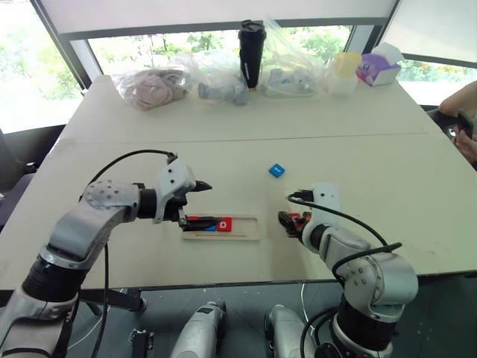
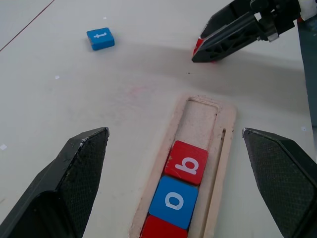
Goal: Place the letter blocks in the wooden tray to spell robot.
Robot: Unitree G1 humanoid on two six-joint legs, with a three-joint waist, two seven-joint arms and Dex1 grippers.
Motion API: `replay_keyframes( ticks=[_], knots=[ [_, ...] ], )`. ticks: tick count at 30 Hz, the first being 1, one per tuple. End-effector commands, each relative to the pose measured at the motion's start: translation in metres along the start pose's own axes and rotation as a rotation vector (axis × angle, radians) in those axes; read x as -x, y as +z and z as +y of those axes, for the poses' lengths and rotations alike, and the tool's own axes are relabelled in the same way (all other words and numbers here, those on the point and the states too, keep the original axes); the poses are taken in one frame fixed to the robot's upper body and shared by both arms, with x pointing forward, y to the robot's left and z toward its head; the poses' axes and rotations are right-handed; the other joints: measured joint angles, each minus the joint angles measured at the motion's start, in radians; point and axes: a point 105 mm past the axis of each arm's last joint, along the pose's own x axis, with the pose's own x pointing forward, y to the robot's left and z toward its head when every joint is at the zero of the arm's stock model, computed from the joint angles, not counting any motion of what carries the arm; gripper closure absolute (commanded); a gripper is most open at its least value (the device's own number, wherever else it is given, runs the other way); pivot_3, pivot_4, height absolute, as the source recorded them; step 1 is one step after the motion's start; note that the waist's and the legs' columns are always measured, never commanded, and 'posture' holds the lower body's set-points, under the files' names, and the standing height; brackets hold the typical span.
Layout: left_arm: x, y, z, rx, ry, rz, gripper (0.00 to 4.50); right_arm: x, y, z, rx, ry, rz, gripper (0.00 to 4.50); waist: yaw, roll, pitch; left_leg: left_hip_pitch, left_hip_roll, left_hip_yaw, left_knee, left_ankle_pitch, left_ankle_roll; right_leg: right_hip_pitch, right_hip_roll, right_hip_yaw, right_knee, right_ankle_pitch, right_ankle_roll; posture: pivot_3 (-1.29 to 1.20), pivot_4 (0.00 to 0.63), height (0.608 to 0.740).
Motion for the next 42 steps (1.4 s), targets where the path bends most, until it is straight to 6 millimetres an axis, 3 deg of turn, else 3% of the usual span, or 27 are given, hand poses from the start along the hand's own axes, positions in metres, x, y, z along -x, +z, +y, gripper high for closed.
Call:
replay_keyframes(
  ticks=[1,5,9,12,16,22,30,40,41,42],
  knots=[
    [0.005,0.008,0.0,-0.042,0.009,-0.019,0.0,0.007,0.017,-0.003,0.082,0.032,-0.056,0.01,0.001,0.0,0.0,0.0,0.0,0.0,0.0,0.0,0.0,0.0,0.0,0.0,0.0,-0.001,-0.001,0.0,0.15,0.74],
    [0.008,0.005,-0.006,-0.049,-0.038,0.004,0.0,0.02,0.055,-0.019,0.364,0.109,-0.115,0.01,0.001,0.0,0.001,0.0,-0.001,0.0,0.002,0.0,0.0,0.002,0.0,-0.001,-0.003,-0.001,-0.001,0.0,0.15,0.74],
    [0.007,0.0,-0.009,-0.059,-0.075,0.026,0.0,0.027,0.082,-0.022,0.523,0.338,-0.223,0.01,0.001,0.0,0.0,0.0,0.0,0.0,0.001,0.0,0.001,0.007,0.0,-0.002,-0.004,-0.001,-0.001,0.0,0.15,0.74],
    [0.005,0.0,-0.009,-0.064,-0.088,0.025,0.0,0.043,0.063,-0.02,0.685,0.666,-0.192,0.01,0.005,-0.001,0.001,-0.001,0.0,0.0,0.0,0.001,0.003,0.007,-0.001,-0.002,-0.005,0.0,0.003,0.0,0.15,0.74],
    [0.005,-0.007,-0.012,-0.065,-0.092,0.05,0.0,0.02,0.041,-0.054,0.84,0.727,-0.047,0.01,-0.002,-0.001,0.001,-0.001,0.0,0.001,0.003,0.0,0.005,0.01,-0.001,-0.002,-0.007,0.0,0.004,0.0,0.15,0.74],
    [0.009,-0.009,-0.015,-0.058,-0.067,0.052,0.0,0.005,0.025,-0.063,0.955,0.835,0.044,0.01,-0.001,-0.001,0.001,0.0,0.001,0.002,0.004,-0.001,0.004,0.009,-0.001,-0.001,-0.005,0.0,0.001,0.0,0.15,0.74],
    [0.015,-0.014,-0.018,-0.047,-0.026,0.072,0.0,-0.018,0.029,-0.058,0.996,0.886,0.032,0.01,0.008,-0.001,0.001,0.0,0.001,0.002,0.004,-0.001,0.003,0.009,-0.001,-0.001,-0.005,0.0,0.002,0.0,0.15,0.74],
    [0.015,-0.02,-0.016,-0.043,-0.01,0.096,0.0,-0.023,0.026,-0.058,0.947,0.906,0.048,0.01,0.004,-0.001,0.001,0.0,0.0,0.002,0.005,-0.001,0.003,0.009,-0.001,0.0,-0.005,0.001,0.004,0.0,0.15,0.74],
    [0.015,-0.021,-0.015,-0.045,-0.008,0.1,0.0,-0.022,0.025,-0.058,0.943,0.912,0.046,0.54,0.004,-0.001,0.001,0.0,0.0,0.002,0.005,-0.002,0.003,0.009,-0.001,-0.001,-0.005,0.001,0.004,0.0,0.15,0.74],
    [0.016,-0.022,-0.015,-0.047,-0.007,0.104,0.0,-0.022,0.024,-0.057,0.939,0.917,0.043,0.78,0.004,-0.001,0.001,0.0,0.0,0.002,0.005,-0.002,0.003,0.009,-0.001,0.0,-0.005,0.001,0.003,0.0,0.15,0.74]
  ],
)
